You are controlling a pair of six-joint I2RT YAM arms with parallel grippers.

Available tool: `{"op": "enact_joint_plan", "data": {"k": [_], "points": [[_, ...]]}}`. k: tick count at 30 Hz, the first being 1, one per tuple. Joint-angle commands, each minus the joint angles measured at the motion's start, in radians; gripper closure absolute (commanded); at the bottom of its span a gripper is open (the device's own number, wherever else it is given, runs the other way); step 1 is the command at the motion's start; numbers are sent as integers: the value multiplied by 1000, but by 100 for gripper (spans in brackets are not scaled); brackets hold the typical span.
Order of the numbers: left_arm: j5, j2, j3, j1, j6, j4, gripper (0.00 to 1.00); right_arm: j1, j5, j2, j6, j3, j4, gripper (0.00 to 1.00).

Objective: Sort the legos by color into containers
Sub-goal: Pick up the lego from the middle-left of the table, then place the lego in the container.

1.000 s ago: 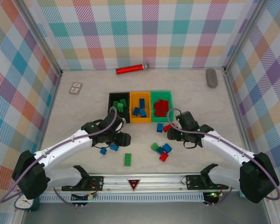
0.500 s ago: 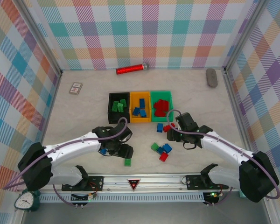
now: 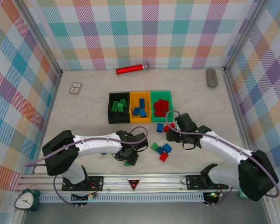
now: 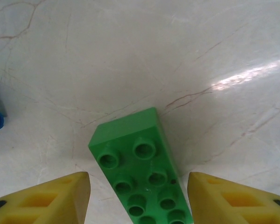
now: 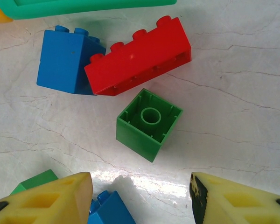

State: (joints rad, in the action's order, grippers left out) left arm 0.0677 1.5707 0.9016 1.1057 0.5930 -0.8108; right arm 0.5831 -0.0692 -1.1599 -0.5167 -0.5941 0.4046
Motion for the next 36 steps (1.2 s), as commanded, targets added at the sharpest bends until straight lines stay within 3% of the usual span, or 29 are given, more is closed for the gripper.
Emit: {"op": "enact_joint_plan", "data": {"k": [1, 7, 12, 16, 24, 30, 36], "points": [[28, 18, 8, 10, 45, -27, 44, 6, -6, 1, -7, 15, -6, 42], [7, 32, -2, 11, 63, 11, 49, 6, -1, -18, -2, 10, -21, 42], [6, 8, -14, 11, 78, 43, 60, 7, 1, -32, -1, 7, -35, 42], [35, -52, -4, 11, 86, 68, 60, 11, -2, -40, 6, 0, -25, 42], [236, -242, 56, -11, 94, 65, 69, 12, -24, -15, 12, 0, -20, 42], [317, -322, 113, -155, 13, 33, 71, 12, -48, 41, 16, 31, 6, 42], [286, -314, 192, -401, -126, 125, 71, 12, -60, 83, 17, 52, 2, 42]]}}
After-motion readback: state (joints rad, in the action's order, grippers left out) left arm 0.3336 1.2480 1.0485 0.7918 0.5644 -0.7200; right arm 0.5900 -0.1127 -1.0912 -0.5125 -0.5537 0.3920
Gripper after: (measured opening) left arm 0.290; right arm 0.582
